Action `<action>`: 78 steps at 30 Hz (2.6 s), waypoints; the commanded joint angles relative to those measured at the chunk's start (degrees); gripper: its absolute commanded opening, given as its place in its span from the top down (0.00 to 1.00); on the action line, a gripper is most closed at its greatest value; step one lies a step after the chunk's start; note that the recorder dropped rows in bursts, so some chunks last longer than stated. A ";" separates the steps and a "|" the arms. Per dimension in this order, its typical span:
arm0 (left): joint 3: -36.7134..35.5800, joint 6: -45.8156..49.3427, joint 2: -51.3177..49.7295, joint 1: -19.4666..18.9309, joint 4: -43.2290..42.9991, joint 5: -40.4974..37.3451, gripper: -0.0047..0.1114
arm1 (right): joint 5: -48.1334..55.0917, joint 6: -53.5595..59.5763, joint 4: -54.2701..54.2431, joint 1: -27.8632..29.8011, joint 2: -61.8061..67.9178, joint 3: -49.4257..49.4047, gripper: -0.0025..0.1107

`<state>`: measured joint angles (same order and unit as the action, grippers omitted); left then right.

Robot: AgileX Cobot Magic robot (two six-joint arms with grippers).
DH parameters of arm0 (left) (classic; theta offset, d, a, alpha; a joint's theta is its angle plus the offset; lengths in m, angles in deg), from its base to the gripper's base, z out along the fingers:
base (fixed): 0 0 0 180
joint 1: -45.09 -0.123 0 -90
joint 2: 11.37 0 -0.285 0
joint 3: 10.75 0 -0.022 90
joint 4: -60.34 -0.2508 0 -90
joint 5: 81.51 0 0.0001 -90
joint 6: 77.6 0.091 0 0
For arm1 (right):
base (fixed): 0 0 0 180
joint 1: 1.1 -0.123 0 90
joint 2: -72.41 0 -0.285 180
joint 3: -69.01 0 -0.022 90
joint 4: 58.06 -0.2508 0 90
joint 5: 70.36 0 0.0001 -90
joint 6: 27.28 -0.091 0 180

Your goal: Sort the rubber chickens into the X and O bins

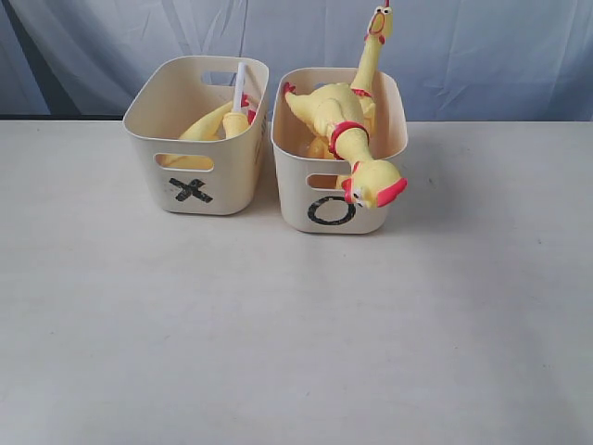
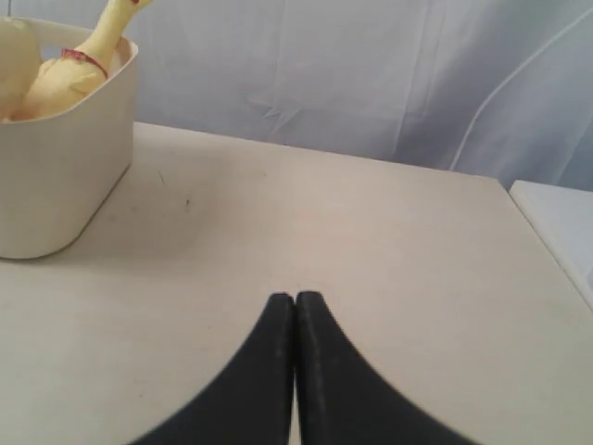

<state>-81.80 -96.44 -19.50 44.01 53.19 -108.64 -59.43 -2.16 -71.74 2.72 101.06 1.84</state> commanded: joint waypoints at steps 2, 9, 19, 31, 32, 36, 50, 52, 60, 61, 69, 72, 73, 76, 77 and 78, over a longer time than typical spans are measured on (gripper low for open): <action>-1.08 -0.12 0.34 -0.02 1.11 1.45 0.96 | -1.04 0.33 0.02 0.34 -1.41 -5.48 0.98; -1.08 -0.12 0.34 -0.02 1.11 1.45 0.96 | -0.71 0.33 0.36 0.34 -5.69 -10.05 0.98; -6.16 -0.24 0.34 -0.02 1.74 7.06 0.96 | 2.68 0.33 6.16 -0.07 -16.61 -10.05 0.98; -6.16 -0.24 0.34 -0.02 1.74 9.50 0.96 | 2.47 0.33 6.16 -9.87 -20.86 -10.05 0.98; -6.16 -0.24 0.34 -0.02 1.74 9.83 0.96 | 2.47 0.33 6.16 -10.51 -20.86 -10.05 0.98; -6.16 -0.24 0.34 -0.02 1.60 10.55 0.96 | 2.75 0.33 5.60 -11.26 -20.86 -10.05 0.98; -6.16 -0.24 0.34 -0.02 -5.55 14.22 0.96 | 3.10 0.22 5.46 -11.26 -20.86 -10.05 0.98; -6.16 -0.14 0.34 -0.02 -5.54 14.22 0.96 | 5.48 0.01 5.46 -11.26 -20.86 -10.05 0.98; -6.16 0.03 0.34 -0.02 -5.56 13.88 0.96 | 5.19 -8.01 2.99 -11.26 -20.86 -10.05 0.98; -6.16 1.00 0.34 -0.02 -5.56 13.88 0.96 | 5.19 -10.74 2.56 -11.26 -20.86 -10.05 0.98; -6.16 11.85 0.34 -0.02 -5.33 13.88 0.96 | 5.23 -14.74 2.90 -11.26 -20.86 -10.05 0.98; -6.16 11.85 0.34 -0.02 -5.03 13.41 0.96 | 5.74 -14.74 3.24 -11.26 -20.86 -10.05 0.98; -6.16 11.85 0.34 -0.02 -4.91 13.27 0.96 | 6.05 -14.74 3.34 -11.26 -20.86 -10.05 0.98; -6.16 11.85 0.34 -0.02 -4.80 12.51 0.96 | 6.19 -14.74 4.74 -11.26 -20.86 -10.05 0.98; -6.16 11.85 0.34 -0.02 -4.65 12.52 0.96 | 6.19 -14.74 5.42 -11.26 -20.86 -10.05 0.98; -6.16 11.85 0.34 -0.02 -4.65 12.52 0.96 | 6.26 -14.74 5.70 -11.26 -20.86 -10.05 0.98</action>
<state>-87.76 -84.67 -19.42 44.01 48.06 -95.86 -52.96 -16.76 -67.75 -8.34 80.53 -7.91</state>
